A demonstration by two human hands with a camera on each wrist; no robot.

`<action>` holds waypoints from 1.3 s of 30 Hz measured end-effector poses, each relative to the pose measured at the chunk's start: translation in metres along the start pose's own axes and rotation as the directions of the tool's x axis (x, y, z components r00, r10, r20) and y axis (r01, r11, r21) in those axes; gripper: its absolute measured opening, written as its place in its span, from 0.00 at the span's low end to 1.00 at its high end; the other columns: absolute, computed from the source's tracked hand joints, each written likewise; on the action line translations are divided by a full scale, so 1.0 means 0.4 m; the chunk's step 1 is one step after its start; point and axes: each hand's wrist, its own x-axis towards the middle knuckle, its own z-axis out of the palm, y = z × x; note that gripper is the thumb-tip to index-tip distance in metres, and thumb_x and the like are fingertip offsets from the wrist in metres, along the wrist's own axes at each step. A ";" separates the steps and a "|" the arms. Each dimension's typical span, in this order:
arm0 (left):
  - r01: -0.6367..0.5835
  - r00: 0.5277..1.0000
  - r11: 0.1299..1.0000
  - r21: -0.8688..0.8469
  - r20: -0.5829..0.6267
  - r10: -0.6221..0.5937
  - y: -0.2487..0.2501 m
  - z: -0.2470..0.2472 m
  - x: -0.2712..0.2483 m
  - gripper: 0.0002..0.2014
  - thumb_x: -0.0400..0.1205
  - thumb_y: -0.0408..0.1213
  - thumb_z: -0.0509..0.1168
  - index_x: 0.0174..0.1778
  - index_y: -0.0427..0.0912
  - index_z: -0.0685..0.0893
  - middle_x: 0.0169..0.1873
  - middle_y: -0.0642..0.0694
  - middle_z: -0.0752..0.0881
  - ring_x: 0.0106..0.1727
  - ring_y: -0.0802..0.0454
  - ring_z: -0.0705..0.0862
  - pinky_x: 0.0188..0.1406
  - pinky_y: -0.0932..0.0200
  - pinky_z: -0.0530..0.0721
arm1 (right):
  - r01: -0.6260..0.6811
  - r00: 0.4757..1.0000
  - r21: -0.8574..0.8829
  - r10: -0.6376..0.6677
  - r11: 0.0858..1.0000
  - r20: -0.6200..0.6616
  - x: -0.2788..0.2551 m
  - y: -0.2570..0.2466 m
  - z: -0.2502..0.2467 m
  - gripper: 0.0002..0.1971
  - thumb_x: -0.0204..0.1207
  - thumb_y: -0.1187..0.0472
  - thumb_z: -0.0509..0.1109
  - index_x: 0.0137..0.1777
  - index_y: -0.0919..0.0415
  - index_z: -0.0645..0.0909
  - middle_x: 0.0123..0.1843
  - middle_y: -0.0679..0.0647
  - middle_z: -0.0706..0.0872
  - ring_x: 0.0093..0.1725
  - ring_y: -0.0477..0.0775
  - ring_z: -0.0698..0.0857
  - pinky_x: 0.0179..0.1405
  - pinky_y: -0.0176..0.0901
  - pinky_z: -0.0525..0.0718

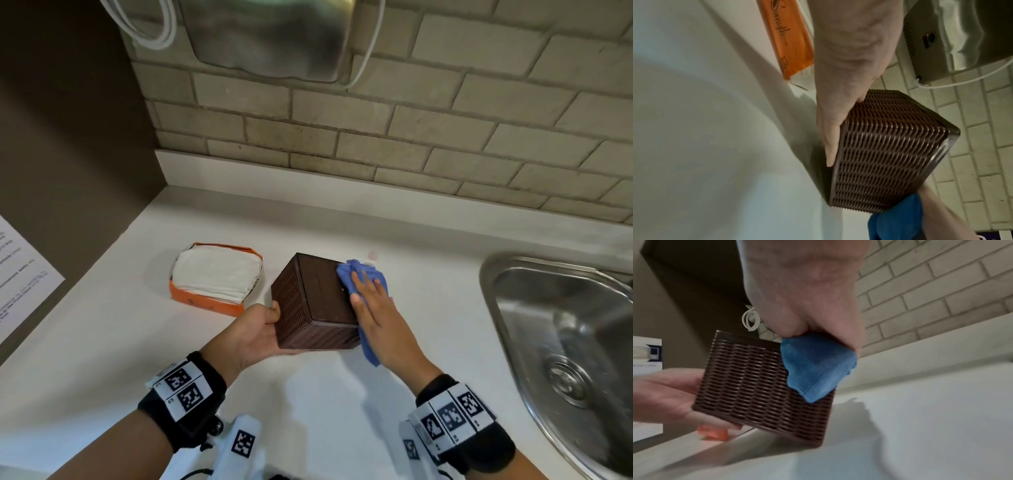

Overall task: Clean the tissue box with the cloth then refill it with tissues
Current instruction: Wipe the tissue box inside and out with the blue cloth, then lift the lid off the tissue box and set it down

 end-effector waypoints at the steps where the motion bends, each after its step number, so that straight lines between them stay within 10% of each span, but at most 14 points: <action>1: -0.003 1.000 1.000 0.001 -0.001 0.003 0.002 -0.001 0.002 0.15 0.85 0.27 0.46 0.43 0.45 0.76 0.57 0.35 0.85 0.56 0.35 0.85 0.56 0.23 0.77 | -0.019 1.000 0.021 0.019 1.000 -0.007 0.001 0.007 -0.009 0.25 0.85 0.46 0.48 0.80 0.33 0.46 0.83 0.31 0.48 0.82 0.39 0.44 0.83 0.49 0.49; 8: -0.025 0.999 0.999 0.045 -0.022 0.026 0.010 0.006 0.008 0.19 0.84 0.29 0.46 0.66 0.40 0.77 0.67 0.30 0.81 0.67 0.32 0.80 0.60 0.26 0.77 | 0.166 0.985 -0.136 -0.159 0.977 0.065 -0.007 -0.098 0.044 0.26 0.86 0.51 0.50 0.82 0.48 0.49 0.84 0.41 0.48 0.83 0.46 0.44 0.83 0.43 0.44; 11: -0.029 0.999 0.998 0.057 -0.034 0.031 0.004 0.003 0.003 0.19 0.83 0.27 0.45 0.63 0.37 0.78 0.55 0.30 0.88 0.59 0.32 0.84 0.51 0.29 0.80 | 0.221 0.974 -0.139 -0.212 0.965 0.082 -0.002 -0.106 0.049 0.25 0.86 0.51 0.49 0.82 0.47 0.51 0.83 0.37 0.48 0.80 0.37 0.42 0.81 0.39 0.42; 16: -0.017 1.000 1.000 0.018 -0.015 0.017 0.001 -0.014 0.013 0.17 0.83 0.26 0.45 0.48 0.46 0.77 0.52 0.35 0.86 0.53 0.36 0.85 0.52 0.26 0.79 | 0.038 0.999 -0.063 -0.036 0.997 0.021 0.021 0.001 0.012 0.24 0.86 0.49 0.50 0.78 0.37 0.48 0.83 0.36 0.50 0.82 0.41 0.47 0.83 0.51 0.53; 20: -0.018 1.000 1.000 0.013 0.011 0.018 0.007 -0.017 0.015 0.15 0.86 0.28 0.46 0.52 0.45 0.77 0.56 0.34 0.86 0.56 0.35 0.85 0.55 0.24 0.77 | -0.144 0.986 0.002 0.143 0.990 -0.088 0.014 0.050 -0.032 0.23 0.85 0.50 0.53 0.79 0.47 0.63 0.78 0.51 0.71 0.75 0.55 0.73 0.69 0.38 0.70; 26: -0.028 0.999 0.998 0.057 0.035 0.026 0.015 -0.025 0.010 0.15 0.88 0.33 0.50 0.66 0.42 0.77 0.61 0.34 0.86 0.59 0.36 0.86 0.50 0.25 0.84 | -0.320 0.891 0.614 0.449 0.722 -0.065 -0.013 0.113 -0.125 0.16 0.83 0.48 0.58 0.51 0.54 0.86 0.53 0.61 0.89 0.50 0.59 0.87 0.53 0.53 0.84; 31: -0.041 0.999 0.996 0.085 0.023 0.039 0.018 -0.023 0.007 0.15 0.88 0.35 0.52 0.67 0.39 0.77 0.58 0.34 0.87 0.54 0.36 0.89 0.54 0.26 0.83 | -0.266 0.857 0.057 0.264 0.962 -0.442 -0.012 0.145 -0.158 0.17 0.85 0.50 0.54 0.64 0.53 0.80 0.60 0.54 0.87 0.55 0.54 0.84 0.48 0.41 0.75; 36: -0.031 0.999 0.995 0.093 -0.010 0.032 0.022 -0.011 -0.002 0.19 0.88 0.35 0.51 0.74 0.36 0.72 0.68 0.33 0.81 0.63 0.35 0.83 0.58 0.27 0.79 | -0.214 0.969 -0.634 0.242 0.743 -0.043 0.011 0.247 -0.084 0.36 0.75 0.34 0.32 0.68 0.48 0.73 0.70 0.56 0.76 0.64 0.65 0.77 0.55 0.53 0.78; 39: -0.049 0.998 0.994 0.096 -0.042 0.054 0.021 0.004 -0.015 0.18 0.88 0.37 0.51 0.71 0.36 0.75 0.66 0.34 0.83 0.62 0.36 0.83 0.56 0.30 0.80 | -0.175 0.963 -0.259 0.110 0.950 -0.247 0.022 0.205 -0.058 0.23 0.82 0.46 0.46 0.56 0.57 0.80 0.58 0.58 0.84 0.59 0.64 0.81 0.61 0.56 0.76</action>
